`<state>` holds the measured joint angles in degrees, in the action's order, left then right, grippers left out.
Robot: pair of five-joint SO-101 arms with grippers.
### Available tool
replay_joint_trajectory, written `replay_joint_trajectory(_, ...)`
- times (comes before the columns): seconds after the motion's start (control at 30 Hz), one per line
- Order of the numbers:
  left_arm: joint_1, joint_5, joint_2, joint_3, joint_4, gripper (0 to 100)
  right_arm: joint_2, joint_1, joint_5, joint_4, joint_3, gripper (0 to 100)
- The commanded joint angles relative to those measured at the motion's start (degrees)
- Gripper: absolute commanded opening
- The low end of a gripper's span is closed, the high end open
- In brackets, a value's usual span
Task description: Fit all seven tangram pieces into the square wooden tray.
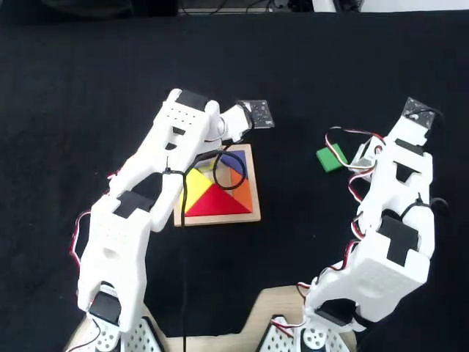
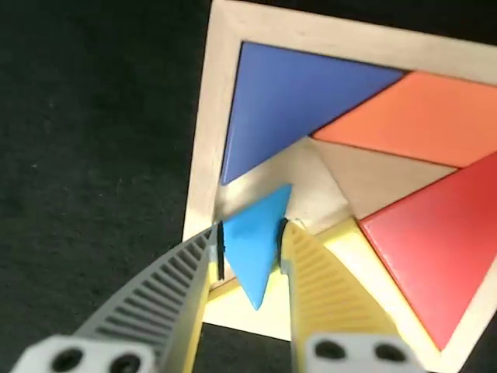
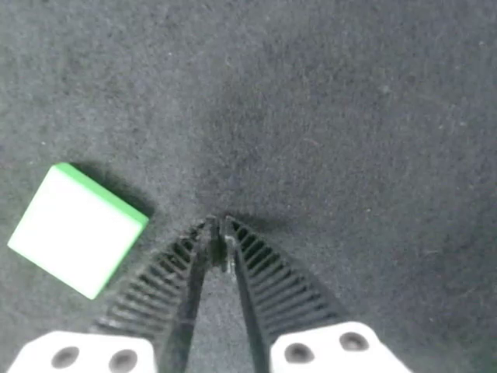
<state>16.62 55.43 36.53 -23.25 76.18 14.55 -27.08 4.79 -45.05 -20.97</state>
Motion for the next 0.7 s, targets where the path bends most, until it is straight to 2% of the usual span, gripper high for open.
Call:
replay_joint_trajectory(0.0,0.13,-0.26,-3.16,1.89,-0.62,14,-0.22,0.79,0.53,0.0,3.12,1.1)
replay_joint_trajectory(0.2,-0.04,2.2,-2.73,0.04,4.66,14,-0.22,0.79,0.53,0.0,3.12,1.1)
replay_joint_trajectory(0.4,-0.13,2.2,-2.64,1.36,0.09,14,-0.22,0.79,0.53,0.0,3.12,1.1)
replay_joint_trajectory(0.67,-1.98,2.64,-2.64,1.45,0.35,14,-0.22,0.79,0.53,0.0,3.12,1.1)
